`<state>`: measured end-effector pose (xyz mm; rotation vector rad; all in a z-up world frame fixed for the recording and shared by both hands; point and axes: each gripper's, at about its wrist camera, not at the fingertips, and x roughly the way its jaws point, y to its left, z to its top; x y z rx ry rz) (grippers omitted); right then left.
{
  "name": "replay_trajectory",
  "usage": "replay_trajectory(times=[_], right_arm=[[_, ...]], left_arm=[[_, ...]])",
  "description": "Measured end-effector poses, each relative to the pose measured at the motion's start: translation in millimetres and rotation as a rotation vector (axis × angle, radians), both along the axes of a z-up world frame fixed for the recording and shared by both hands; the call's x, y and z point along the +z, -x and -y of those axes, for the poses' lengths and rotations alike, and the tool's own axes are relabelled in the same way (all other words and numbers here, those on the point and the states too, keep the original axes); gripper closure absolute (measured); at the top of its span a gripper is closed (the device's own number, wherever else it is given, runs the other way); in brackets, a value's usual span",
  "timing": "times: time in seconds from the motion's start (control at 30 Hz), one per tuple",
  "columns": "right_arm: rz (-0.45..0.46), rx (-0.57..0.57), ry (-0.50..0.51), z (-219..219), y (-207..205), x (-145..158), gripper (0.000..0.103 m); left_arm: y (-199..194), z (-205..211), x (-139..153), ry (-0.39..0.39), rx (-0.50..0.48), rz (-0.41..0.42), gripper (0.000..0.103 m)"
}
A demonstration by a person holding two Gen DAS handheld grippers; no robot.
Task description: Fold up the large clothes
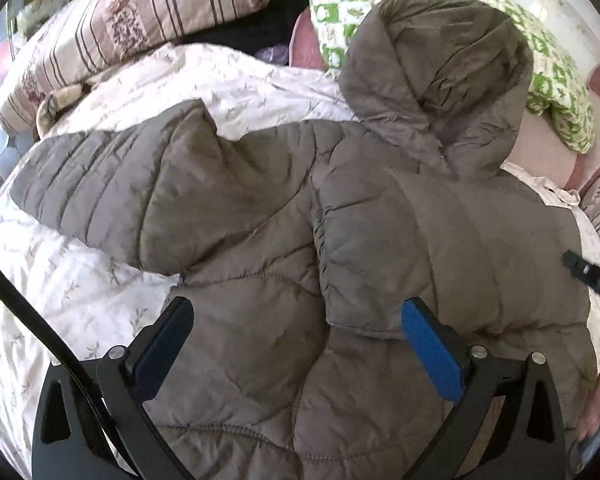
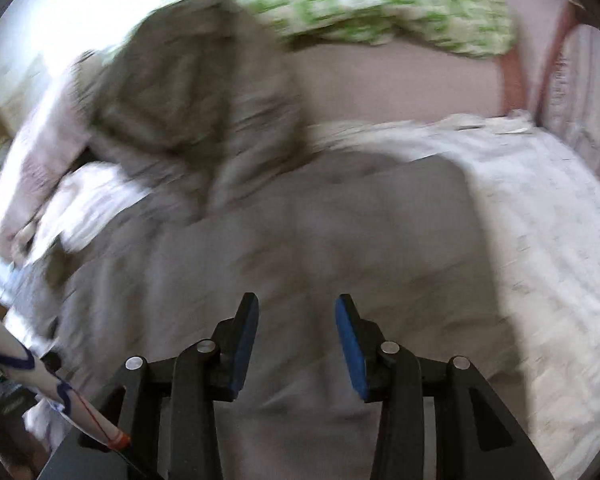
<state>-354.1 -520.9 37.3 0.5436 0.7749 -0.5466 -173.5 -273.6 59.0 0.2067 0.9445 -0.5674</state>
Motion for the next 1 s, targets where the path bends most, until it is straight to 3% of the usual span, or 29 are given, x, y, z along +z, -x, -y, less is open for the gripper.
replay_trajectory(times=[0.2, 0.3, 0.4, 0.5, 0.57, 0.73, 0.8, 1.0], right_arm=[[-0.136, 0.050, -0.034, -24, -36, -34, 0.052], [-0.144, 0.062, -0.035, -28, -34, -24, 0.052], [-0.099, 0.109, -0.032, -49, -15, 0, 0.051], [-0.096, 0.145, -0.022, -81, 7, 4, 0.046], [-0.103, 0.187, -0.039, -104, 22, -1, 0.038], [-0.186, 0.248, -0.023, -141, 32, -41, 0.034], [-0.172, 0.248, 0.002, -144, 34, -49, 0.032], [-0.064, 0.294, -0.012, -144, 44, -31, 0.030]], left_arm=[[5, 7, -14, -0.058, -0.040, -0.055, 0.000], [9, 5, -6, -0.041, -0.054, -0.048, 0.000], [12, -1, 6, -0.010, -0.058, -0.028, 0.000], [12, -6, 13, 0.006, -0.057, -0.025, 0.000], [10, -11, 16, 0.012, -0.044, -0.021, 0.000], [6, -31, 24, 0.037, -0.006, -0.013, 0.000], [4, -39, 26, 0.035, 0.000, -0.004, 0.000], [-18, -84, 36, 0.074, 0.065, 0.013, 0.000]])
